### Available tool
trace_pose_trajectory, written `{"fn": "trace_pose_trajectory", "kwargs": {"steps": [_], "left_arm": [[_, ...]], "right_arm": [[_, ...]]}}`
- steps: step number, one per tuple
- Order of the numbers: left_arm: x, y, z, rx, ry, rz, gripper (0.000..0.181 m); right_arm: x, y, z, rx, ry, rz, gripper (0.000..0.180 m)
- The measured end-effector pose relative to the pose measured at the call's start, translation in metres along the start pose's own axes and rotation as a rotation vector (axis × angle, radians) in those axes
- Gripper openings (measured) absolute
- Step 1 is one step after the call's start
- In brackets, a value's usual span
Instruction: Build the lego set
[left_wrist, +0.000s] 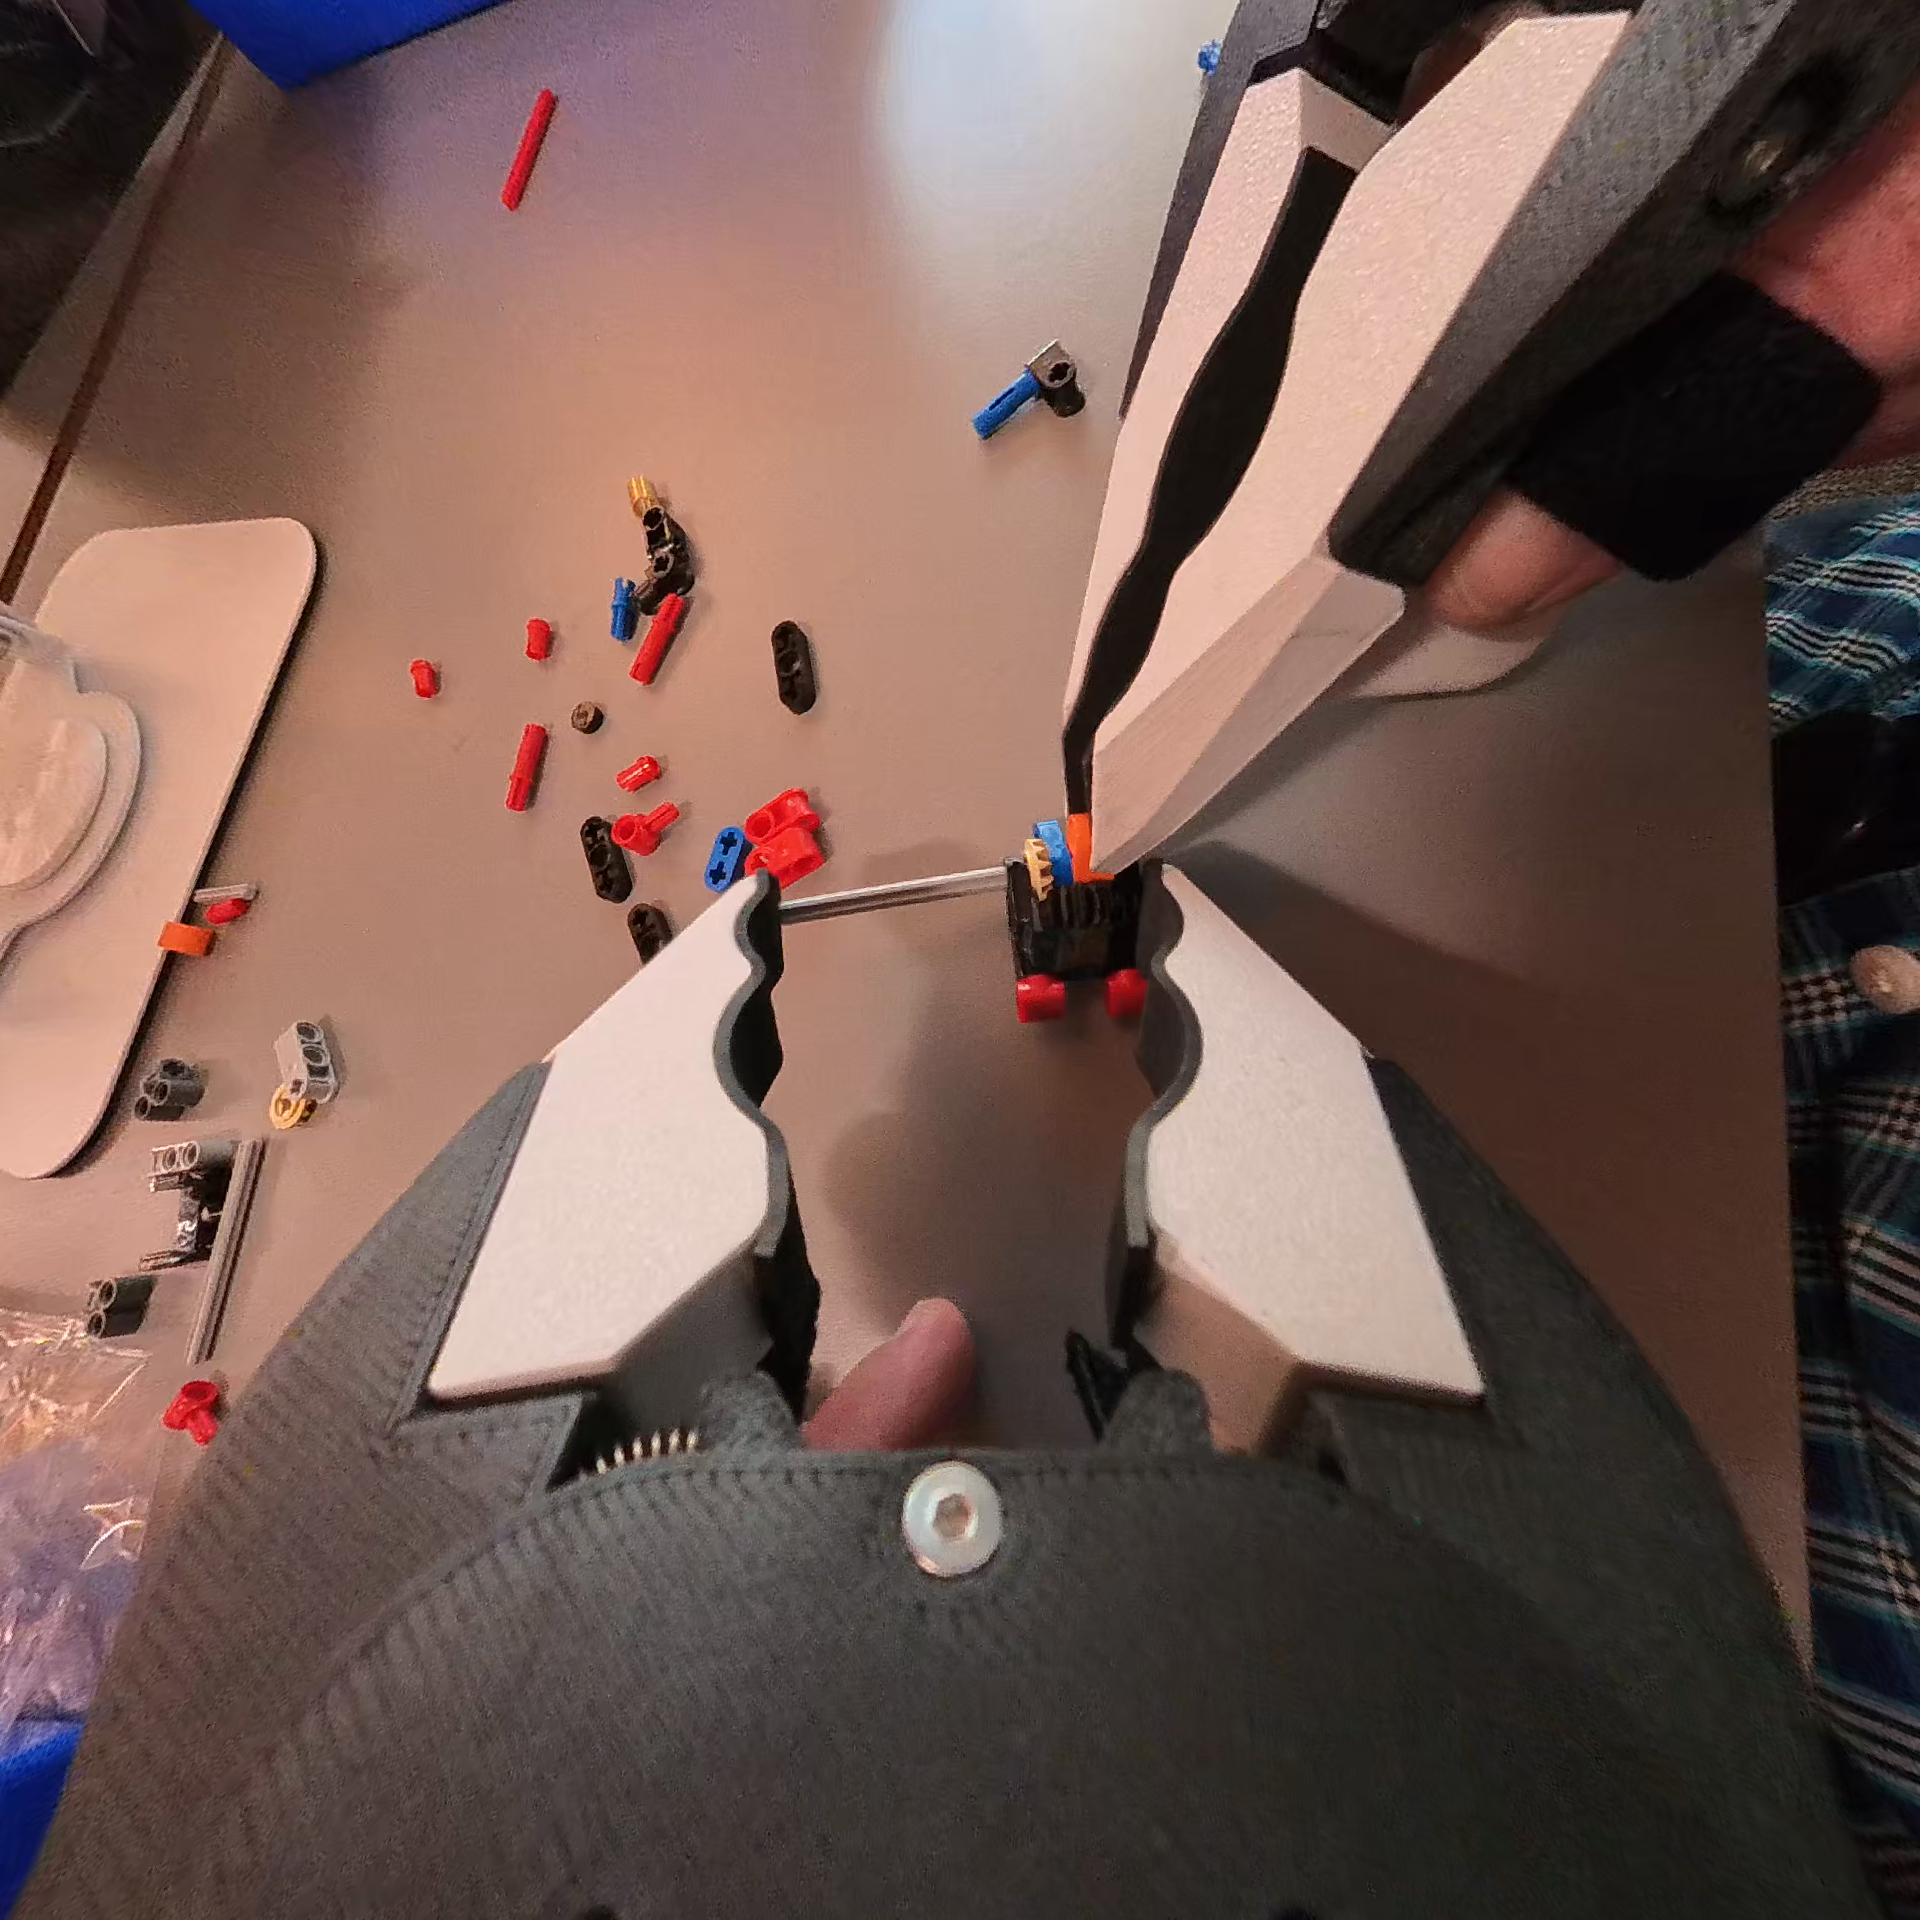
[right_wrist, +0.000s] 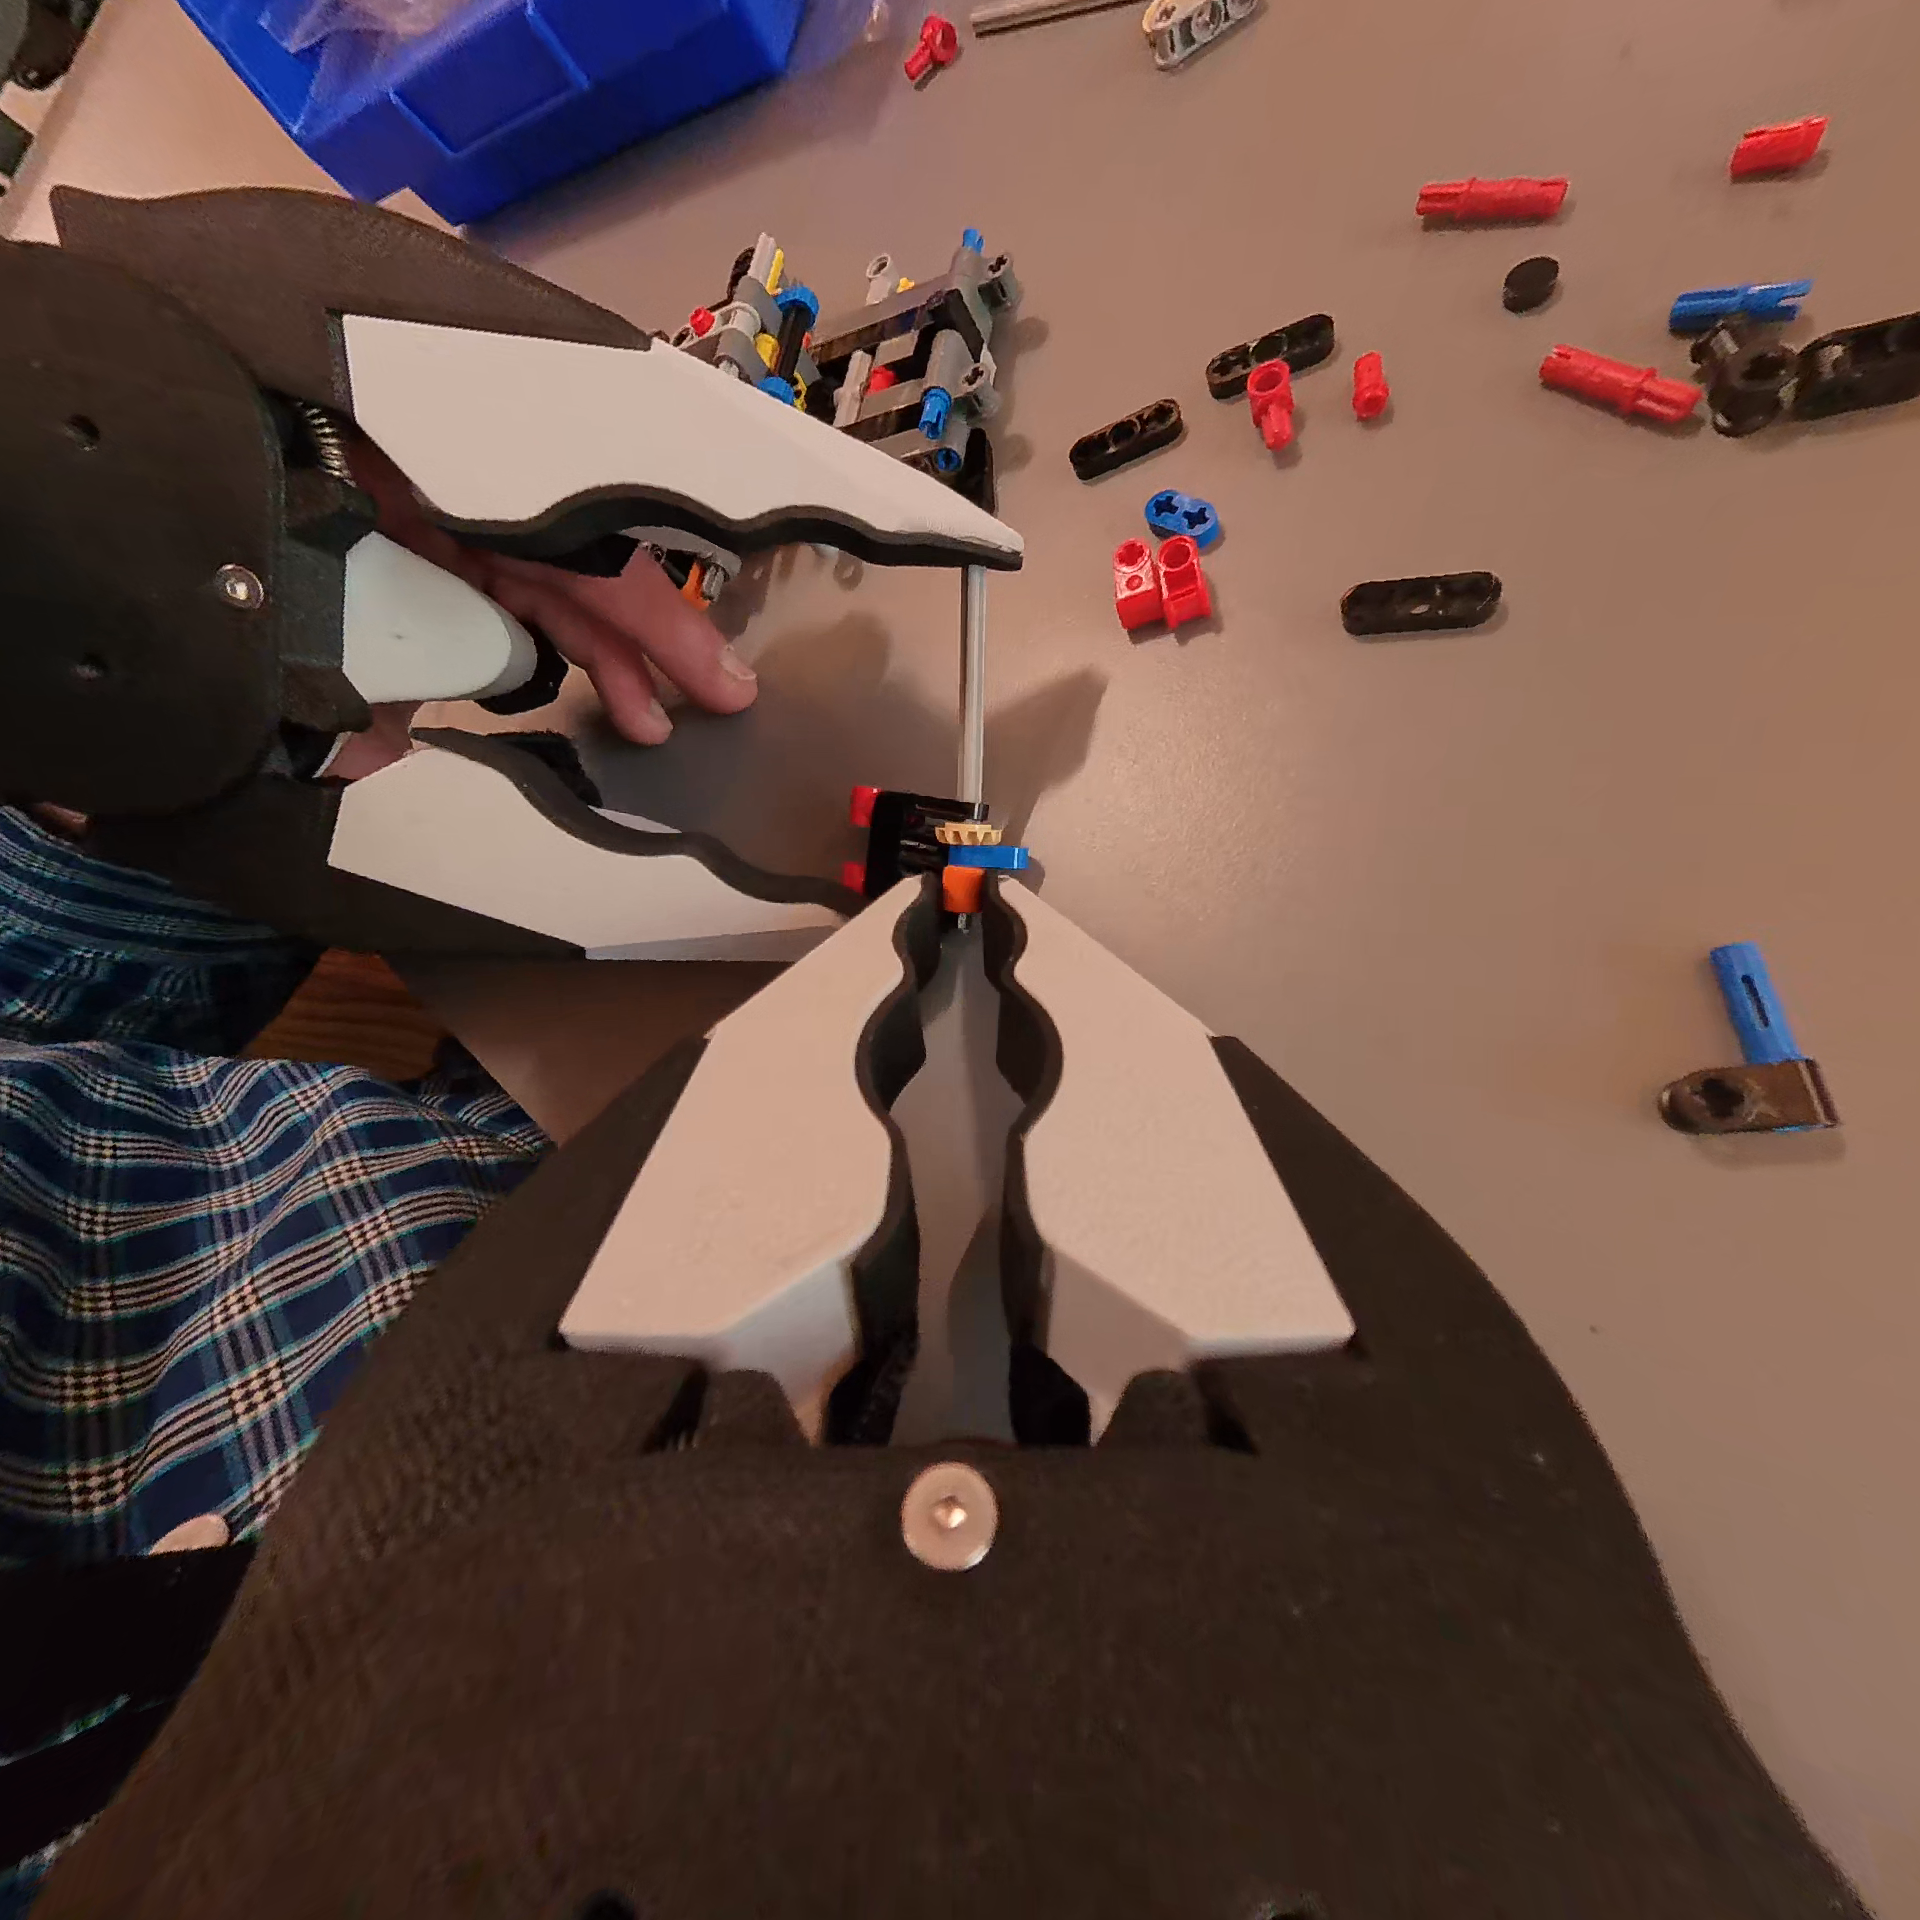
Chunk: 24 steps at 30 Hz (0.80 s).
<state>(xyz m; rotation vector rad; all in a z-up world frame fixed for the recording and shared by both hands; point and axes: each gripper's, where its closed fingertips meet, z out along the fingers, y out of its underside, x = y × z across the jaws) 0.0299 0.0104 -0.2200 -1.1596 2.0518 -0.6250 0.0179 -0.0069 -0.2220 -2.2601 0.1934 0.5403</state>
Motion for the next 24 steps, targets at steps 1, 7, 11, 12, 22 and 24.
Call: {"fn": "trace_pose_trajectory", "kwargs": {"steps": [1, 7, 11, 12, 22, 24], "left_arm": [[0.0006, -0.0002, -0.0003, 0.0, 0.001, 0.003, 0.068], [-0.0007, 0.0046, -0.0056, -0.022, 0.004, 0.001, 0.07], [0.0029, 0.0047, -0.0059, -0.022, 0.026, 0.013, 0.063], [0.0048, 0.0038, -0.0054, -0.018, 0.032, 0.021, 0.06], [-0.0019, 0.0013, -0.0046, -0.02, -0.01, 0.061, 0.072], [-0.0033, 0.0009, -0.0046, -0.024, -0.016, 0.073, 0.075]], "right_arm": [[0.0, 0.0006, -0.0002, -0.002, -0.004, 0.004, 0.004], [0.0008, 0.0007, 0.0, -0.008, -0.021, 0.025, 0.004], [0.0003, 0.0007, 0.0001, -0.014, -0.043, 0.041, 0.004], [0.0, 0.001, 0.0002, -0.018, -0.051, 0.047, 0.004], [0.0001, 0.0008, 0.0006, -0.025, -0.073, 0.072, 0.004], [0.0001, 0.0007, 0.0006, -0.025, -0.074, 0.071, 0.004]]}}
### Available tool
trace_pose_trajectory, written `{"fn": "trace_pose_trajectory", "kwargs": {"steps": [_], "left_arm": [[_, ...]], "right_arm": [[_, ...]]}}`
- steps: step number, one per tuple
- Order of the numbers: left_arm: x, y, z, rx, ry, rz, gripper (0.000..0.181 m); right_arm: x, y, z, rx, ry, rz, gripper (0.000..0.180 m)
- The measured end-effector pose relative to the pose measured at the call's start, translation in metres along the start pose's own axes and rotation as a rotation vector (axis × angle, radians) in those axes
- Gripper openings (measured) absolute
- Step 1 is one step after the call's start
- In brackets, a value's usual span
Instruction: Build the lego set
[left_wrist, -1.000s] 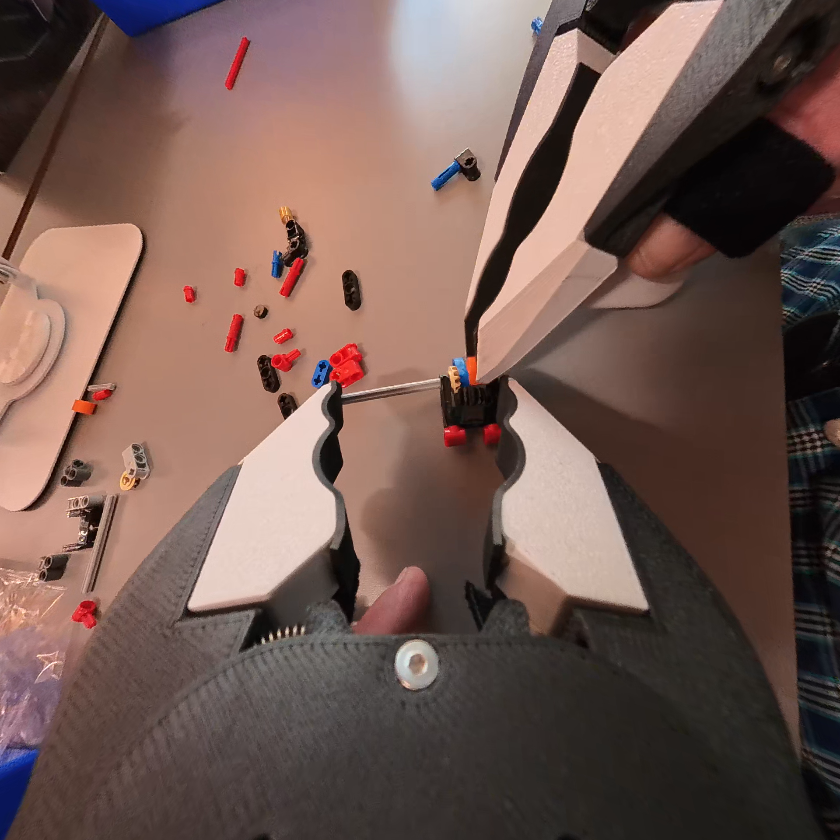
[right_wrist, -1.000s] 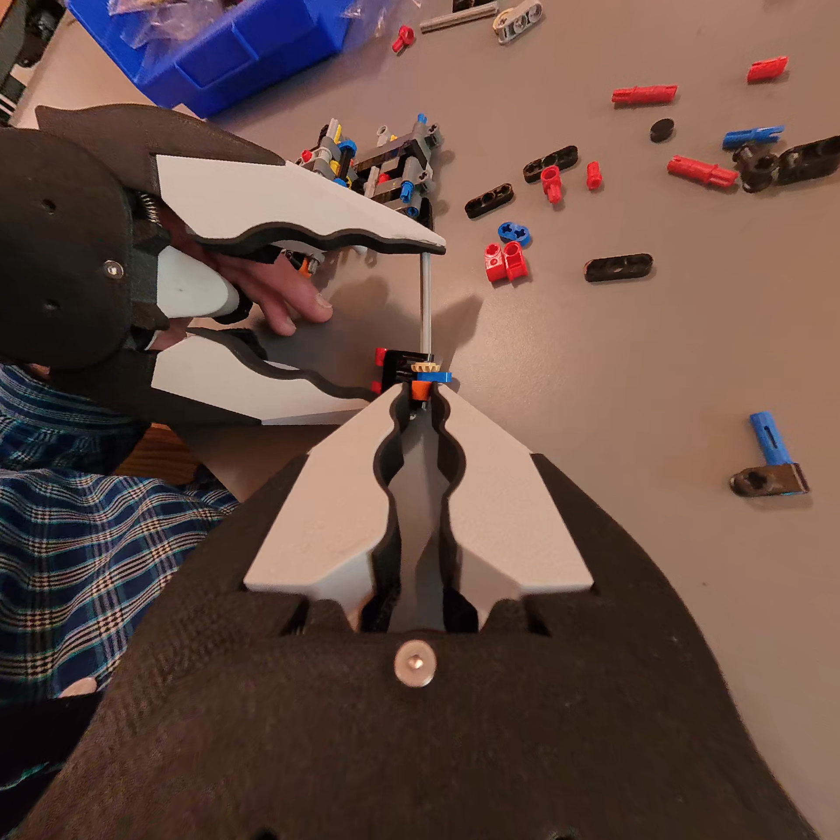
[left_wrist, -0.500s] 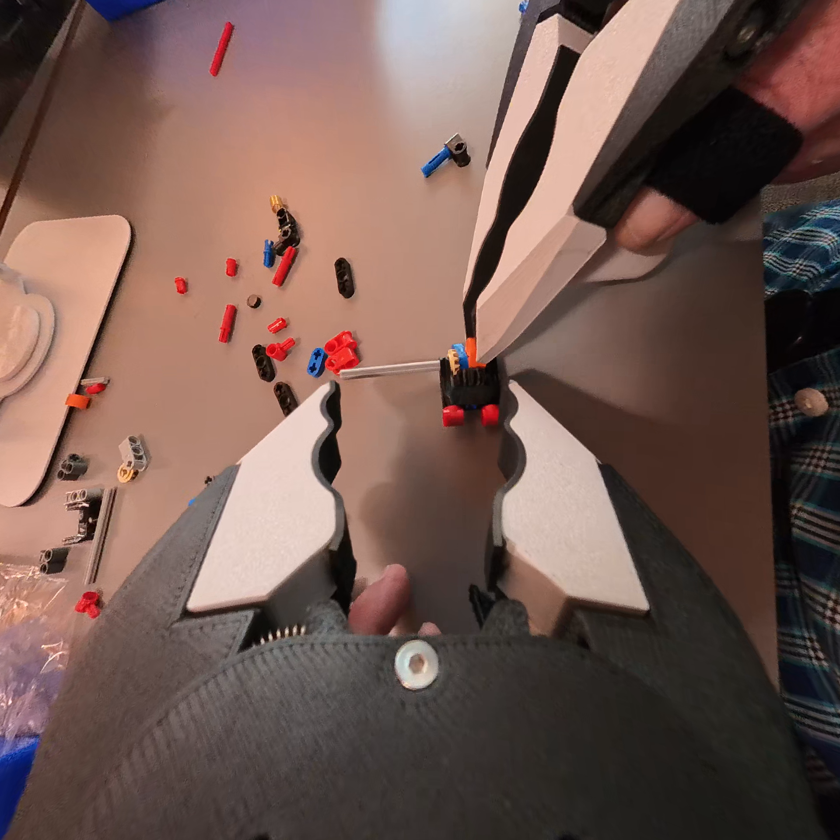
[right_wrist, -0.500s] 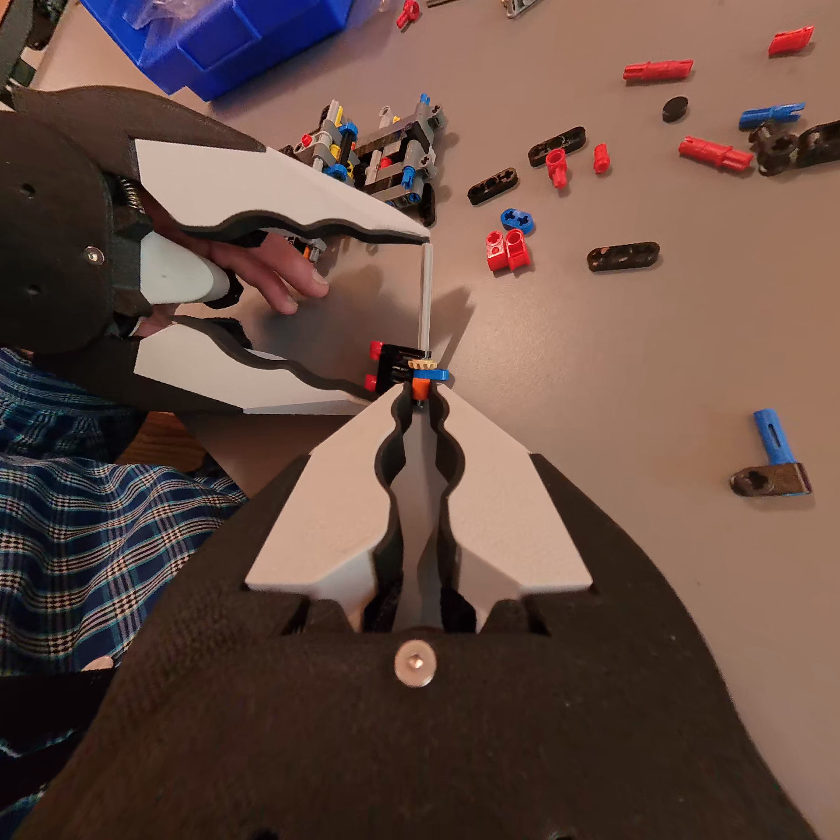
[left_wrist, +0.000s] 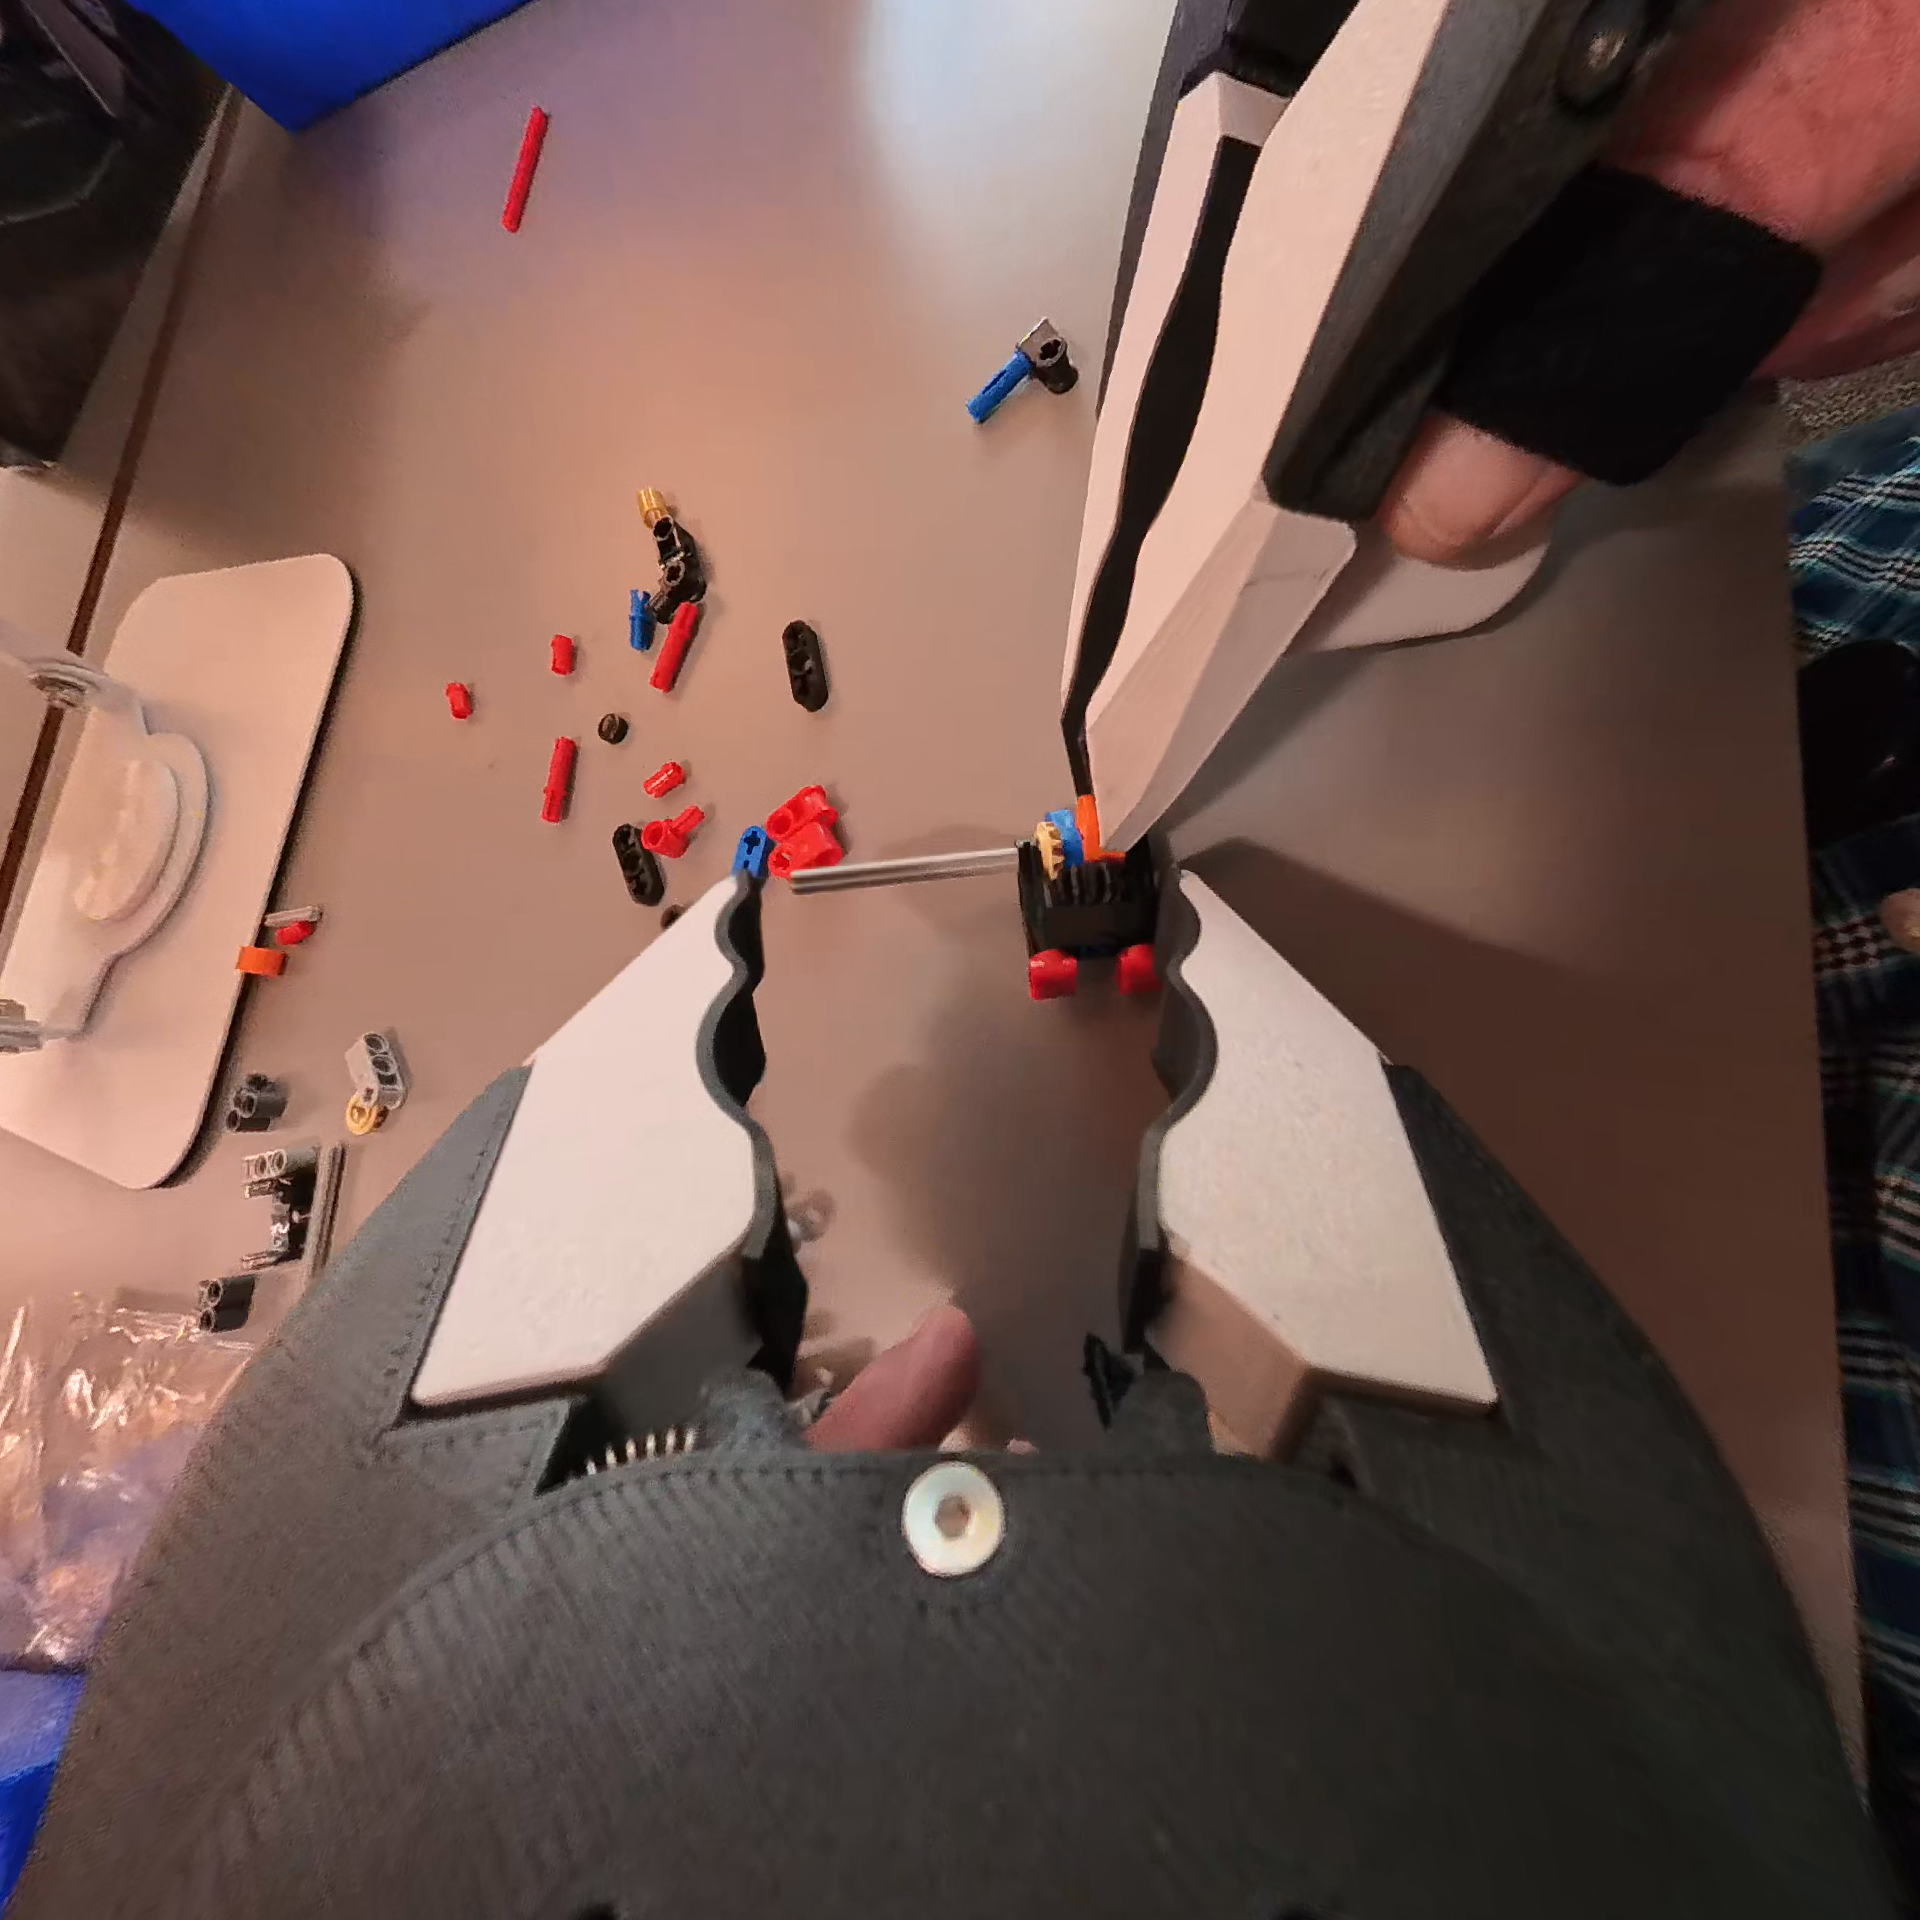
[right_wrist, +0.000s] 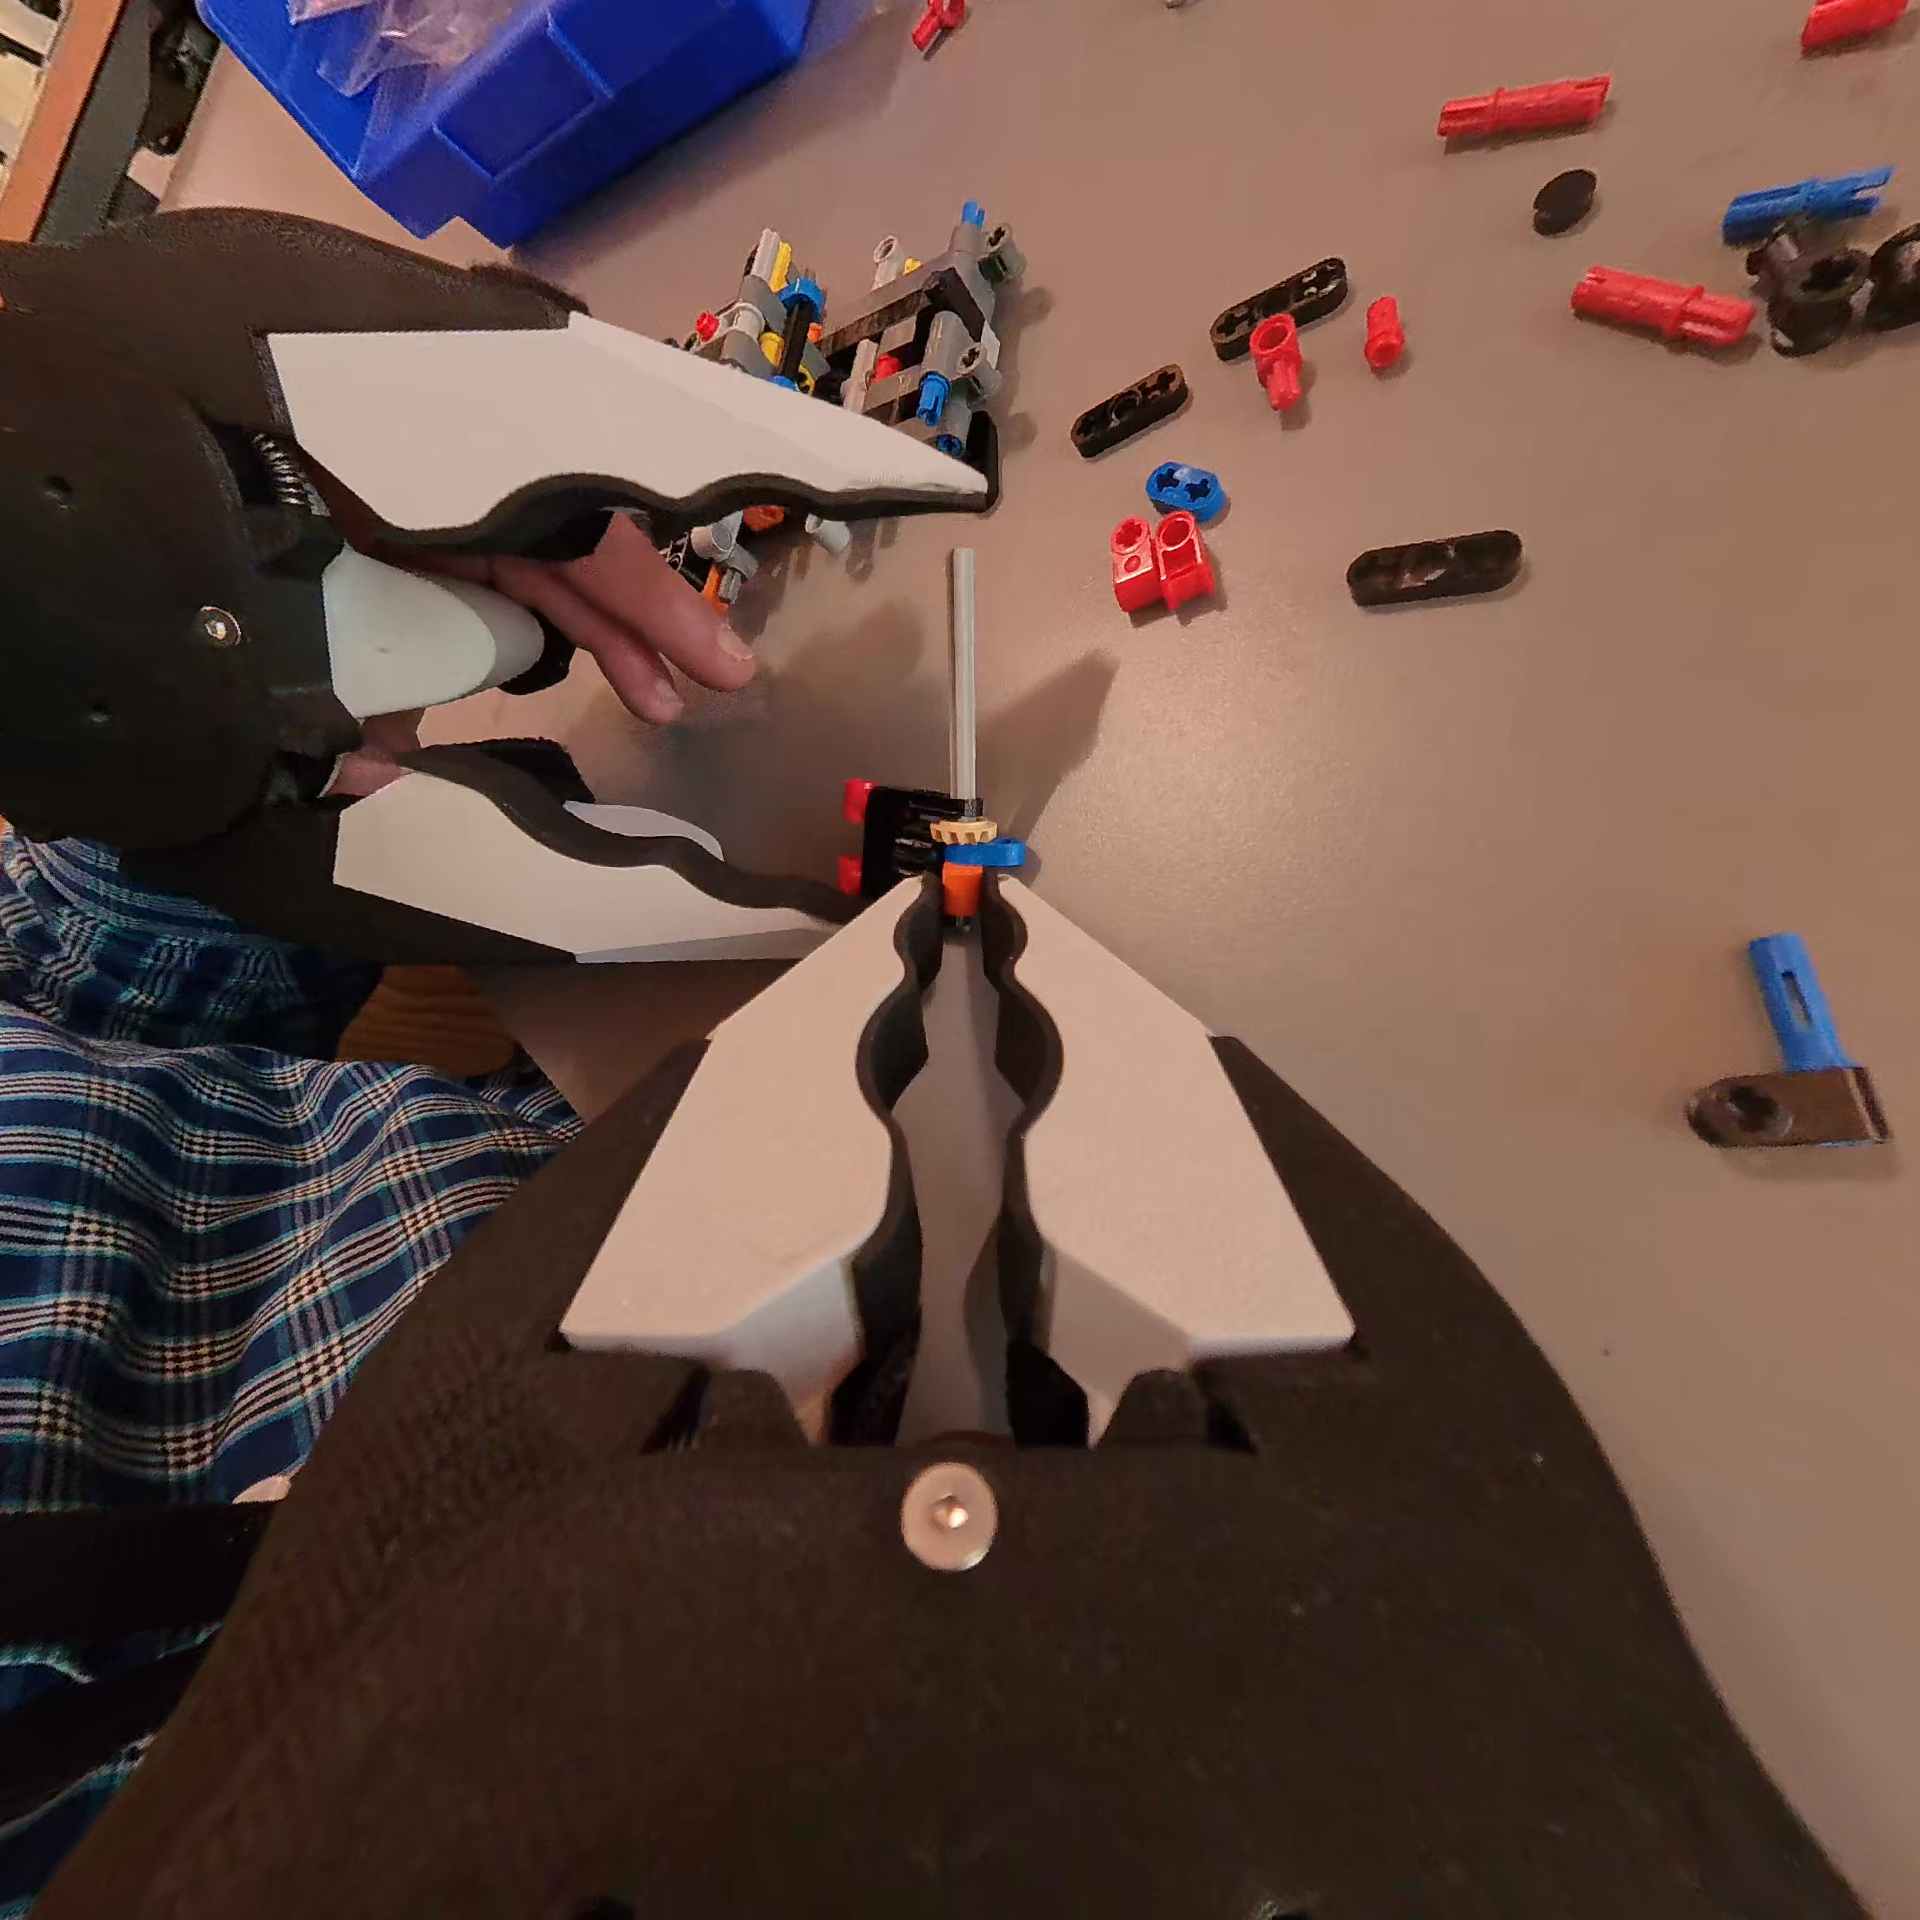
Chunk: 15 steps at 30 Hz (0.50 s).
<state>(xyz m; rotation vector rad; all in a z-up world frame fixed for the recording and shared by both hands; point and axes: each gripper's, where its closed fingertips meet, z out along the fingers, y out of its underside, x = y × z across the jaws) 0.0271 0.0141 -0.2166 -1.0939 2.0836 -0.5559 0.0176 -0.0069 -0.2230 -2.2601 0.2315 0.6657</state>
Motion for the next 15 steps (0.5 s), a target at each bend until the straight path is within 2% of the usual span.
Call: {"fn": "trace_pose_trajectory", "kwargs": {"steps": [3, 15], "left_arm": [[0.0031, -0.0014, 0.002, 0.0, 0.028, 0.002, 0.069], [0.0024, -0.0034, 0.0074, 0.003, 0.065, 0.018, 0.068]], "right_arm": [[-0.0002, 0.0, 0.0002, -0.001, 0.001, -0.004, 0.004], [-0.0004, 0.0007, 0.0005, 0.0, 0.009, -0.018, 0.004]]}}
